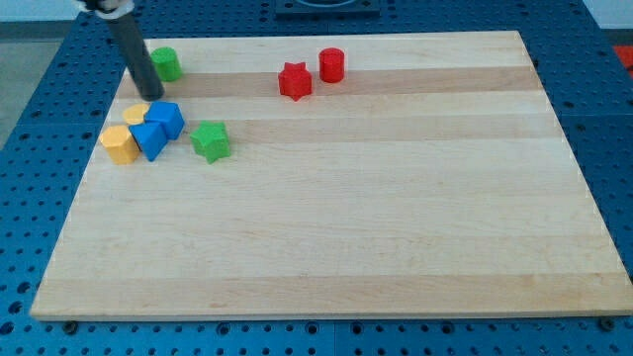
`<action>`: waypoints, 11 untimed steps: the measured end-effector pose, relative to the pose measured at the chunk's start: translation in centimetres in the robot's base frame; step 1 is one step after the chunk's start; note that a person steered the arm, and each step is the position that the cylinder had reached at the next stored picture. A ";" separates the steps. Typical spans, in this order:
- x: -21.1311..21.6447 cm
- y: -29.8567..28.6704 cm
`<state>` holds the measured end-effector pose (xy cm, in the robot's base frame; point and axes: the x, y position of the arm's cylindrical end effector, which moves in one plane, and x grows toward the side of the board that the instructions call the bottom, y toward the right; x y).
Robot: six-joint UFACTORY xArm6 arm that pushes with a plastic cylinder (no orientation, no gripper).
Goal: Push the green star to the right side of the green circle
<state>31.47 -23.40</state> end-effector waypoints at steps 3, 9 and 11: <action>-5.9 -1.8; 7.0 20.7; 14.3 16.6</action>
<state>45.77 -6.76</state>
